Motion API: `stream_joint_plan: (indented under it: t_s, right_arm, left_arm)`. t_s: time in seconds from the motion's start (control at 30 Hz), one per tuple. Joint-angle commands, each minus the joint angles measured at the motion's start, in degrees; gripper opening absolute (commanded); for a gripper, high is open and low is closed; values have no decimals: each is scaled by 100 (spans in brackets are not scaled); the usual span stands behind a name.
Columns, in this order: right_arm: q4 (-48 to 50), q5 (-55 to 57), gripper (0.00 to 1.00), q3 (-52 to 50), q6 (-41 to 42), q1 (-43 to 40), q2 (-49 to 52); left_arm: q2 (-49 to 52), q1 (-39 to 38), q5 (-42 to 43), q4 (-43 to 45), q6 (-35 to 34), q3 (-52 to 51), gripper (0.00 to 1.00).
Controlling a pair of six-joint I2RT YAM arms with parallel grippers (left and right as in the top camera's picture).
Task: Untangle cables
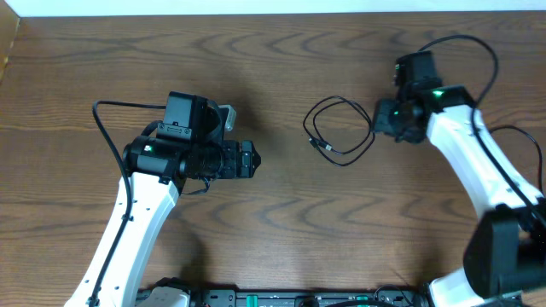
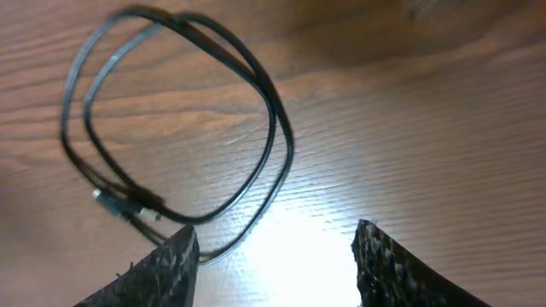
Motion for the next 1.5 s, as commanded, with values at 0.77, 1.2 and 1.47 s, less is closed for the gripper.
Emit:
stream_joint_plan:
  t_s: [0.77, 1.2, 1.47]
  right_arm:
    - [256, 1165, 56, -66, 1751, 564, 1445]
    - [304, 1154, 33, -313, 1755, 654, 1528]
    - [719, 741, 1, -721, 1812, 745, 1528]
  left_arm:
    - [31, 9, 90, -42, 170, -24, 88]
    - [31, 9, 92, -109, 275, -24, 88]
    - [31, 9, 92, -243, 275, -24, 88]
